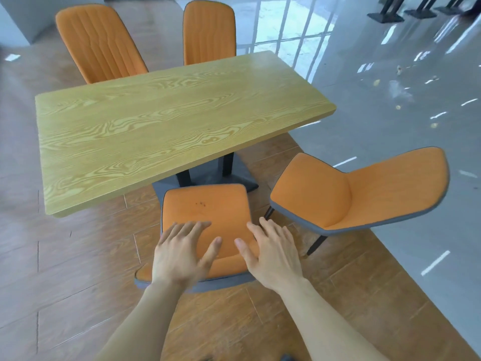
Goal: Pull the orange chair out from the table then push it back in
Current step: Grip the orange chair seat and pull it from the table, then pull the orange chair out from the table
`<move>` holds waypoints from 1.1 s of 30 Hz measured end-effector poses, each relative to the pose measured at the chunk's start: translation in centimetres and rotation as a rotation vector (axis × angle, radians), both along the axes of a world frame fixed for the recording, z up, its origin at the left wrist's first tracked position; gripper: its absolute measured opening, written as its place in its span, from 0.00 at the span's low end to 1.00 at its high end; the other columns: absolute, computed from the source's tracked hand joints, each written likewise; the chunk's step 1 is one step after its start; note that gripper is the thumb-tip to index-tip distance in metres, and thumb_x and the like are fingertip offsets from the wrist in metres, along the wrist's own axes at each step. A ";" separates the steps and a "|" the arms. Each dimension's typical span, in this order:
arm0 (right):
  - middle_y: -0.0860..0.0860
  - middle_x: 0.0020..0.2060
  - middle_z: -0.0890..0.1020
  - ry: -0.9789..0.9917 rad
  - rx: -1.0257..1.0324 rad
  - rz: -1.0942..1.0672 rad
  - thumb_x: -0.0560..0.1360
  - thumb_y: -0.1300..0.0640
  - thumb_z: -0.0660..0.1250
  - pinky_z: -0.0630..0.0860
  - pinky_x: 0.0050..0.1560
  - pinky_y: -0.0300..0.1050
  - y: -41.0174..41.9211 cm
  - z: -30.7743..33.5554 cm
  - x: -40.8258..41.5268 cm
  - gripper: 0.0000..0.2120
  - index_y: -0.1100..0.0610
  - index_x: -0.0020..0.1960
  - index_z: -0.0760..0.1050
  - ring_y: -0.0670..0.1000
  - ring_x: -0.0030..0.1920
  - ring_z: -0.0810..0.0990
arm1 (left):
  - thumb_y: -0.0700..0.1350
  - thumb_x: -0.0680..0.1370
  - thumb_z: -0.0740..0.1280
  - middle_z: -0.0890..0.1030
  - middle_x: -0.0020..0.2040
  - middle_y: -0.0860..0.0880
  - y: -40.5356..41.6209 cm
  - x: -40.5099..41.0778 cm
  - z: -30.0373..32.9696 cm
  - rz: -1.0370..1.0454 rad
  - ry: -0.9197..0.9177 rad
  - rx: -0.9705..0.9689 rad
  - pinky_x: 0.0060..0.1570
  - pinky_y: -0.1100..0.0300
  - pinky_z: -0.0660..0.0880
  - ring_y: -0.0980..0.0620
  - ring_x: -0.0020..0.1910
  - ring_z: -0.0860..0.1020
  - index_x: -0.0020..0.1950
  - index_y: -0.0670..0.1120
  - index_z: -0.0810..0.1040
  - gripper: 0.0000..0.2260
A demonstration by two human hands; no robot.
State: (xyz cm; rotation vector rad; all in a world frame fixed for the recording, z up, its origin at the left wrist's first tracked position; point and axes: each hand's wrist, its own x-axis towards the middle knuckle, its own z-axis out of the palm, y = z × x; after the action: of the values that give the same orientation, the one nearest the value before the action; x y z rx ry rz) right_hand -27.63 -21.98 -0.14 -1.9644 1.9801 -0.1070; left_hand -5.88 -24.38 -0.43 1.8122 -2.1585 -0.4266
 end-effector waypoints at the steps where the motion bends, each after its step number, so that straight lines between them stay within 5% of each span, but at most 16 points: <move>1: 0.54 0.81 0.64 0.003 -0.016 -0.014 0.79 0.26 0.40 0.54 0.81 0.59 -0.2 0.9 -1.7 0.40 0.47 0.81 0.63 0.55 0.81 0.58 | 0.70 0.80 0.51 0.82 0.62 0.55 -0.5 -1.8 0.7 -0.028 -0.006 -0.004 0.69 0.48 0.69 0.48 0.65 0.76 0.68 0.56 0.77 0.28; 11: 0.52 0.84 0.55 0.005 -0.084 -0.193 0.78 0.25 0.41 0.47 0.82 0.60 1.8 8.7 -28.7 0.40 0.45 0.84 0.56 0.55 0.83 0.53 | 0.73 0.78 0.43 0.70 0.77 0.54 -2.0 -26.9 7.2 -0.185 -0.012 -0.059 0.80 0.50 0.52 0.53 0.78 0.63 0.79 0.59 0.63 0.34; 19: 0.53 0.83 0.60 0.066 -0.124 -0.321 0.73 0.21 0.35 0.53 0.80 0.59 3.7 10.9 -51.4 0.47 0.45 0.83 0.58 0.54 0.82 0.55 | 0.74 0.77 0.43 0.68 0.77 0.57 -1.2 -49.2 9.5 -0.234 0.077 -0.053 0.79 0.50 0.53 0.54 0.77 0.64 0.79 0.60 0.62 0.35; 33: 0.54 0.83 0.57 0.103 -0.020 -0.069 0.82 0.30 0.47 0.50 0.82 0.57 -11.6 6.6 -67.8 0.35 0.48 0.83 0.58 0.54 0.83 0.52 | 0.74 0.77 0.45 0.67 0.77 0.57 -8.8 -66.2 1.9 0.019 0.153 0.121 0.79 0.50 0.53 0.53 0.76 0.65 0.80 0.59 0.61 0.35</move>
State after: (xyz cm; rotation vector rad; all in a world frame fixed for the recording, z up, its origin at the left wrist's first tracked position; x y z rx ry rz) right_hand -95.46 -33.54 6.43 -1.9502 2.1206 -0.0428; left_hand -72.05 -33.16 1.45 1.7966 -2.0508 -0.6818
